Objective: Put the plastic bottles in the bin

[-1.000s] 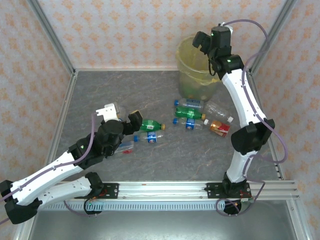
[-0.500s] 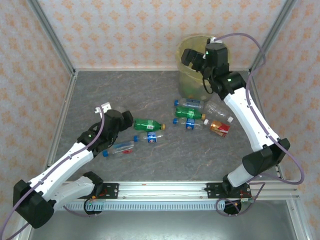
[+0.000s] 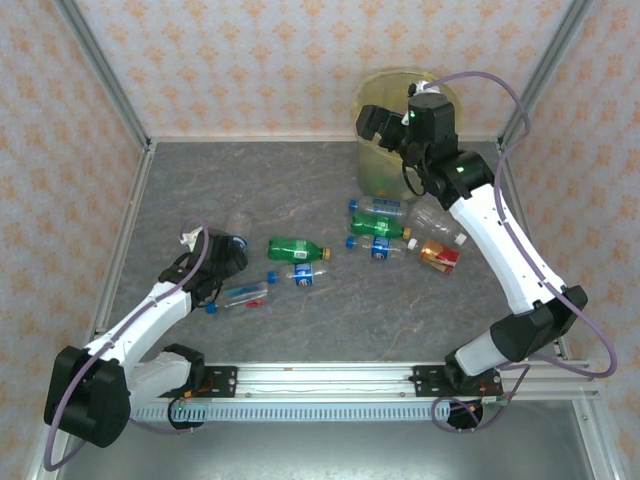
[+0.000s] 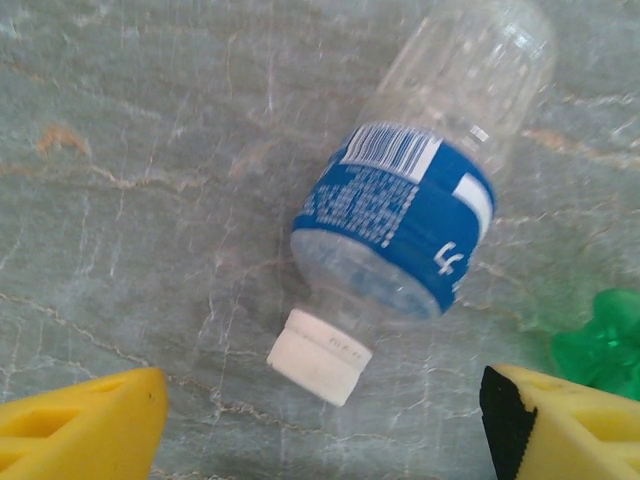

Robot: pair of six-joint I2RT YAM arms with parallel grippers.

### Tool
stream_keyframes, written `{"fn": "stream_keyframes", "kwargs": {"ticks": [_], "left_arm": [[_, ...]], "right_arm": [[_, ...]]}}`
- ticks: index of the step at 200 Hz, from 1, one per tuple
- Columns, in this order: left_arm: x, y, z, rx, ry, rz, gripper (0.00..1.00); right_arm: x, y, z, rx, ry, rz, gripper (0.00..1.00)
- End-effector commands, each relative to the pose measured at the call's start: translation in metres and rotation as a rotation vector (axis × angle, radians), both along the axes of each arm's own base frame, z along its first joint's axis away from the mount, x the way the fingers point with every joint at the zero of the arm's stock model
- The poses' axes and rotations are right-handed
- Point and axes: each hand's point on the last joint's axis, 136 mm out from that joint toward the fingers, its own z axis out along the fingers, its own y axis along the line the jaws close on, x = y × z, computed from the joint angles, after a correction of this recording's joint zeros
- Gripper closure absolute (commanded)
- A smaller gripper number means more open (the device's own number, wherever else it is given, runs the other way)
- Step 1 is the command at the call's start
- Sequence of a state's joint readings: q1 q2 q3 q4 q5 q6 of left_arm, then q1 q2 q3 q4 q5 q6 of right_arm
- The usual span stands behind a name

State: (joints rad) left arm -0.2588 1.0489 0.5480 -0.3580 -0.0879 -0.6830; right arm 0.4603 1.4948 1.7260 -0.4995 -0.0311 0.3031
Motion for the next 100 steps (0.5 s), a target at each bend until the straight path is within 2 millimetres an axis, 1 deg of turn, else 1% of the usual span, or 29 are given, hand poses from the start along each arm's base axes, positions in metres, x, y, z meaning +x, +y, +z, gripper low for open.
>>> {"fn": "stream_keyframes", "kwargs": {"ticks": [1, 14, 26, 39, 88, 100], "left_arm": [[0.008, -0.004, -0.003, -0.021, -0.032, -0.024, 0.19], [0.010, -0.004, -0.007, -0.022, -0.029, -0.030, 0.19], [0.012, -0.005, -0.009, -0.026, -0.030, -0.036, 0.23], [0.015, -0.007, -0.011, -0.035, -0.034, -0.040, 0.23], [0.028, -0.013, -0.022, -0.046, -0.016, -0.062, 0.27], [0.031, -0.015, -0.026, -0.046, -0.002, -0.071, 0.29]], "right_arm": [[-0.004, 0.007, 0.008, 0.027, -0.018, 0.024, 0.00], [-0.004, 0.010, 0.008, 0.020, -0.019, 0.032, 0.00], [-0.004, 0.012, 0.009, 0.016, -0.018, 0.035, 0.00], [-0.003, 0.013, 0.009, 0.014, -0.017, 0.037, 0.00], [-0.004, 0.014, 0.006, 0.012, -0.010, 0.040, 0.00], [-0.005, 0.014, 0.007, 0.012, -0.010, 0.041, 0.00]]}}
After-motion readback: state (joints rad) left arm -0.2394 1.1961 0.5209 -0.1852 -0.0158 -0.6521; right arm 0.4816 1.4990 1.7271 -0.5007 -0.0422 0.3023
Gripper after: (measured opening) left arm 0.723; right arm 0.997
